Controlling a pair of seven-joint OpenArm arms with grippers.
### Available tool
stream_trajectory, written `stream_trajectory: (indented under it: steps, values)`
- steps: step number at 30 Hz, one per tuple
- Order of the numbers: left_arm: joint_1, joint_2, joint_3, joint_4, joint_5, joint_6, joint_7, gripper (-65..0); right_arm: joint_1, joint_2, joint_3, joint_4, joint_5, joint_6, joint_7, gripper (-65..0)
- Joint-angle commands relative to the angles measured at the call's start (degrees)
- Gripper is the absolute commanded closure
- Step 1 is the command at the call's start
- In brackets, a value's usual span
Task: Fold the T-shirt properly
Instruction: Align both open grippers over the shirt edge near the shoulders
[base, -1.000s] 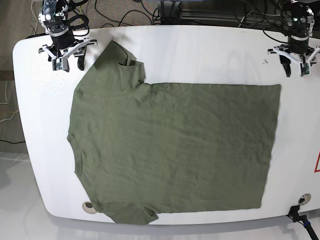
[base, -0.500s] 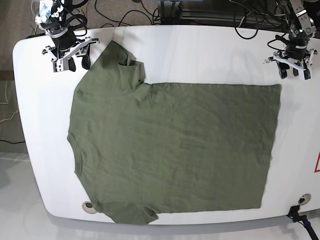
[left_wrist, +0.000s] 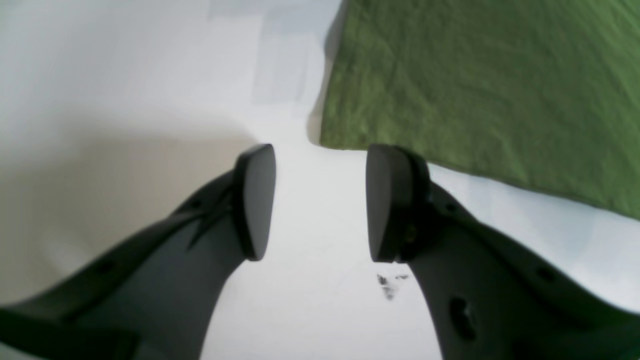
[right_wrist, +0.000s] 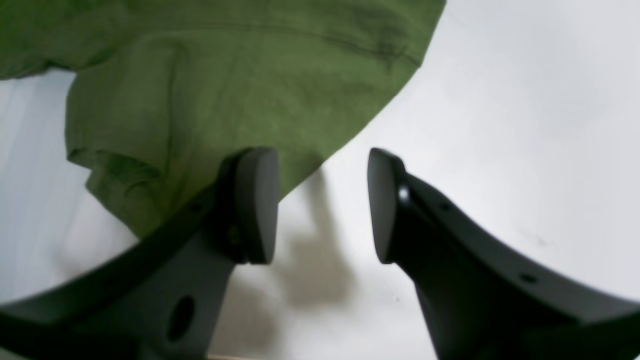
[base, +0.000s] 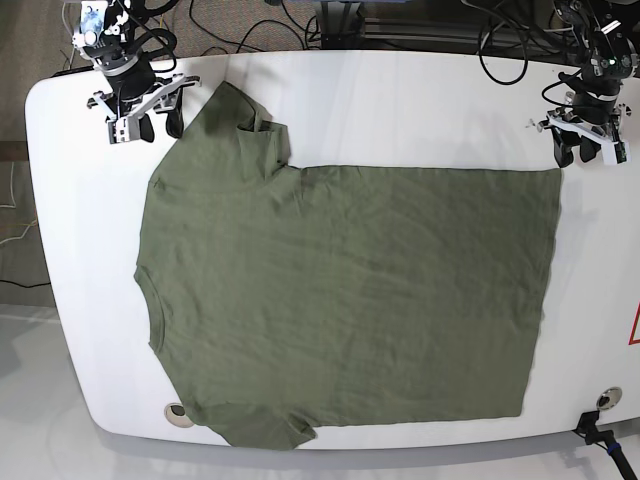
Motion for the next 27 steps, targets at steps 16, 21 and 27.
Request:
stream_trajectory:
  steps: [16, 21, 27]
  values:
    - [-1.32, -0.75, -0.05, -0.16, -0.02, -0.77, -2.08, -27.1, -1.48, 0.38, -0.07, 0.73, -0.28, 3.70, 0.86, -28.4]
    - [-2.09, -0.90, 0.26, -0.91, -0.01, -0.76, -1.88, -26.9, -2.45, 0.14, -0.89, 0.47, -3.00, 4.13, 1.09, -28.3]
    - [-2.09, -0.96, 0.27, -0.84, -0.01, -0.97, -1.48, -26.9, -3.64, 0.14, -1.99, 0.48, -4.26, 3.77, 1.01, -28.3]
